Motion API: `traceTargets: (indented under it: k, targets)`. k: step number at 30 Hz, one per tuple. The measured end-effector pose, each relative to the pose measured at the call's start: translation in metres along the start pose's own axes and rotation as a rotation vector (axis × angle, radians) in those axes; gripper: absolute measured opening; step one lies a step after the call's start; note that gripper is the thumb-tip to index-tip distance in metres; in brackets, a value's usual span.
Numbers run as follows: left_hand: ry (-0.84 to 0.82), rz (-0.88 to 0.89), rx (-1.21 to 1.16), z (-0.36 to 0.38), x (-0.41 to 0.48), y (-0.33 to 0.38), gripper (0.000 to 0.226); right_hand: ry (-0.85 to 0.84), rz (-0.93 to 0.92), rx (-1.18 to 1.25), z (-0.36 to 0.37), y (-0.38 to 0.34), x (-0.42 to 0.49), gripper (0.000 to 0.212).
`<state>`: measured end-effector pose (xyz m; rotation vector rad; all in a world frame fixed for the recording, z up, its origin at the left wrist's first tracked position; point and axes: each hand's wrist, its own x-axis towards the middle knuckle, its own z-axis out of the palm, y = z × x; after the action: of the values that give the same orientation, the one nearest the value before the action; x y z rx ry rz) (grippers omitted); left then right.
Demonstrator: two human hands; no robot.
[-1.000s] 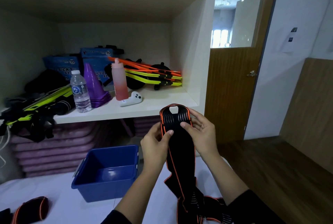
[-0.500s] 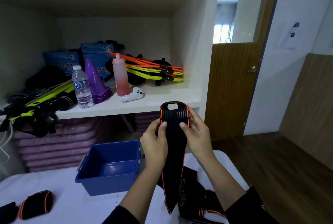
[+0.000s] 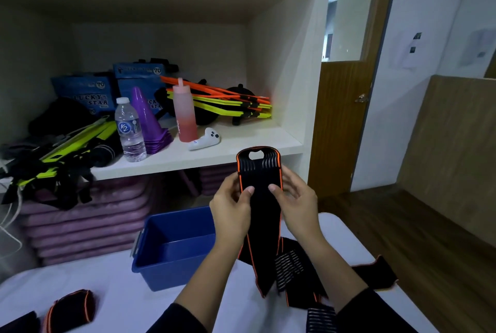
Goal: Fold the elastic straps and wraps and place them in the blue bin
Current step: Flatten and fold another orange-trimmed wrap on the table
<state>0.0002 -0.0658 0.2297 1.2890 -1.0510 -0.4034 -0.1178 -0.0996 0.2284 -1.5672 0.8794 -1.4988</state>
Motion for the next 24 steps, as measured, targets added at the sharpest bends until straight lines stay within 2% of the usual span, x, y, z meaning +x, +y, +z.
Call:
traceTargets:
  k: [5,12,19,22,24]
  targets:
    - [-0.036,0.036,-0.053,-0.029,-0.003,0.005,0.021,0.098,-0.057,-0.023,0.014,-0.012,-0.019,0.038]
    - [-0.100,0.068,-0.086,-0.066,-0.003,0.005,0.020,0.123,-0.114,-0.042,0.037,-0.031,-0.044,0.035]
    - [-0.160,-0.070,-0.028,-0.084,-0.037,-0.029,0.029,0.112,0.061,-0.115,0.048,0.002,-0.083,0.031]
    - [-0.146,-0.050,-0.050,-0.089,-0.045,-0.036,0.041,0.121,0.078,-0.116,0.054,0.005,-0.091,0.033]
    - [-0.149,0.018,-0.032,-0.092,-0.046,-0.038,0.041,0.124,0.085,-0.101,0.056,0.004,-0.092,0.033]
